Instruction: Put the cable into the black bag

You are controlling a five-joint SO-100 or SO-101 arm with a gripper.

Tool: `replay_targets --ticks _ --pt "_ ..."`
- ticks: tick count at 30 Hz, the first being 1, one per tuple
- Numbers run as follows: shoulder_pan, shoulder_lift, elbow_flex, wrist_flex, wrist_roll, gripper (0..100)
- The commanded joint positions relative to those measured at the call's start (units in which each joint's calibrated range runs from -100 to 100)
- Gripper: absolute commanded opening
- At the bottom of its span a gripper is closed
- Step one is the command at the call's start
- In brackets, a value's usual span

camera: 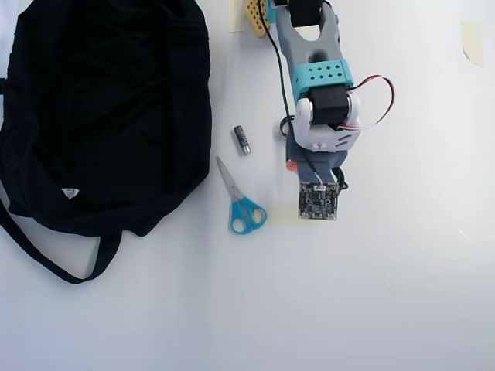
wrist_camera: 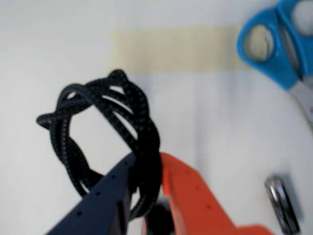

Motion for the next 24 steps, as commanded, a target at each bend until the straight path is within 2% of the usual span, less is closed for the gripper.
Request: replay_targets --ticks 1,8,15,24 --pt "-1.18 -6.69 -2.21 5.32 2.9 2" --pt "-0.73 -15.91 4.98 5.84 7.41 2" --pt "-0.43 -31.84 20.43 5.67 7.46 2" --pt "1.22 -43.46 33.73 5.67 7.51 2"
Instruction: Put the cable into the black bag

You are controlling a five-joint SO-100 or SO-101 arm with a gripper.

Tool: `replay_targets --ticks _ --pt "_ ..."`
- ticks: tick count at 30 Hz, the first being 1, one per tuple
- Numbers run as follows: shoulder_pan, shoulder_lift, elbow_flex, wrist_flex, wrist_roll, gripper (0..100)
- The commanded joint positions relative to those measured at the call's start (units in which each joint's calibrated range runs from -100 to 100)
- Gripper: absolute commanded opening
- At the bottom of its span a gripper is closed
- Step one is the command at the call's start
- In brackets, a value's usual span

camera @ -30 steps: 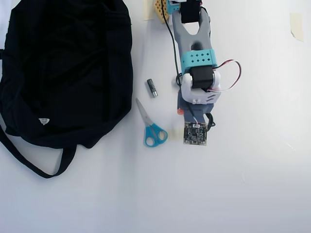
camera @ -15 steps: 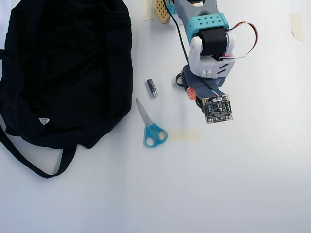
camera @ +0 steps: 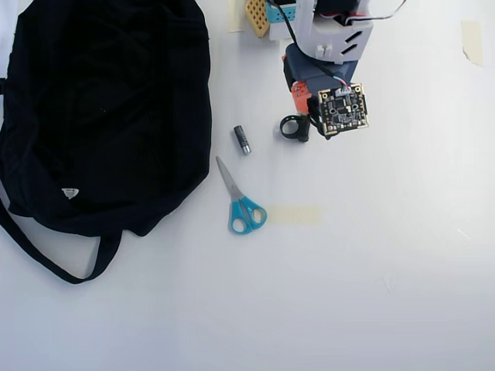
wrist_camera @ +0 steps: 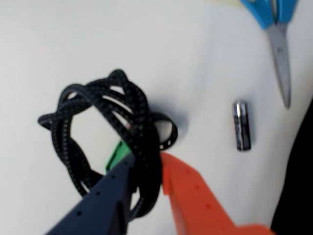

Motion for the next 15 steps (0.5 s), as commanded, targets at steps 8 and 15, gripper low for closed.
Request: replay_targets --ticks 8,15 --pt "6.31 -10.16 11.83 -0.44 -0.39 2" --pt "15.58 -10.16 10.57 -5.86 -3.17 2"
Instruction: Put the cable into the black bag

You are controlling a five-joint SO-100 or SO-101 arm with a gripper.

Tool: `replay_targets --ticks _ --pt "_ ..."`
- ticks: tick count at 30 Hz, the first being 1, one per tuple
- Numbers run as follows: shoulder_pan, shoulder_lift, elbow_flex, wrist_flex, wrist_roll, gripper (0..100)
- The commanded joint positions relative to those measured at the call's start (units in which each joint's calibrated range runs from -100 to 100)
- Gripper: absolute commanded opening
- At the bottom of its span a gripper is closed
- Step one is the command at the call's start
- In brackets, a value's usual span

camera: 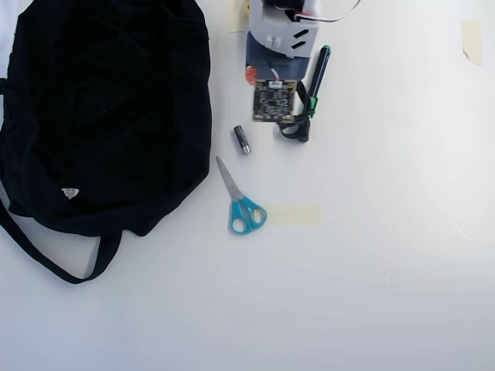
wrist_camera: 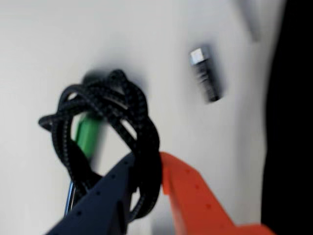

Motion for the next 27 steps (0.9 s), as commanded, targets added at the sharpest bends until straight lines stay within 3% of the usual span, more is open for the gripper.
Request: replay_targets --ticks 1,11,23,27 --pt "4.8 -2.36 -1.46 -3.98 -3.64 2" --pt "14.74 -1.95 -1.37 -13.97 -16.44 2" --pt "35.54 4.11 1.15 -15.09 -13.19 2" --pt "40.47 13.41 0.52 -25.6 -10.67 2"
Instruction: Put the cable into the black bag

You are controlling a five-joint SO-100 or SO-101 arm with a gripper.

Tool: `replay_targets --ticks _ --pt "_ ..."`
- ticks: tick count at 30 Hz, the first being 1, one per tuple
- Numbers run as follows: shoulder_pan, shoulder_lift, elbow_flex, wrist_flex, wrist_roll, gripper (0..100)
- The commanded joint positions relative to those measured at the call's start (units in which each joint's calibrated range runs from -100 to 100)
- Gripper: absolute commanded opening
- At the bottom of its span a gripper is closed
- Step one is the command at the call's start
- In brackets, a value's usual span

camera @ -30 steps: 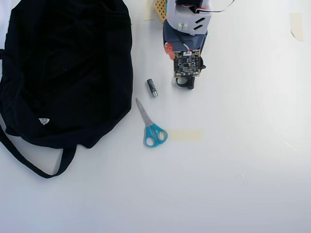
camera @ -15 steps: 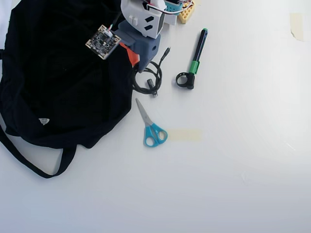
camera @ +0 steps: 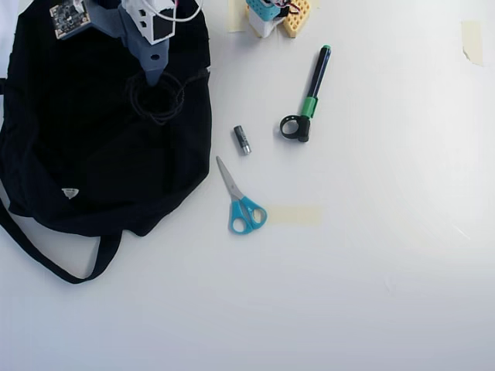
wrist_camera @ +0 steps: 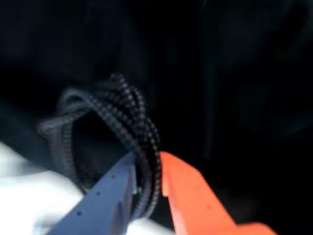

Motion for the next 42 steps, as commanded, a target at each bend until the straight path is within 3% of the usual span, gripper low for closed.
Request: replay_targets --ticks 1,7,10,13,17,20,23,26,31,38,42 --pt "5.01 9.67 -1.34 -12.82 1.93 2" --pt "13.91 16.47 -1.43 -25.48 3.66 3" --pt "13.39 16.06 -1.34 -24.79 3.66 22" --pt "11.97 14.23 -1.43 -20.4 3.66 29" --pt "0.6 -3.36 1.54 -7.39 3.13 28" --pt "-11.37 -16.47 9.8 -4.89 2.98 26" --pt "-20.79 -23.77 12.95 -4.89 -0.01 4" --pt "-33.66 -22.86 13.31 -4.98 -4.68 2" --pt "-40.01 -28.01 14.93 1.74 -5.41 2" --pt "-43.31 -38.21 25.44 1.48 -4.78 2" --pt "-44.13 -46.18 35.86 -3.08 -0.28 2"
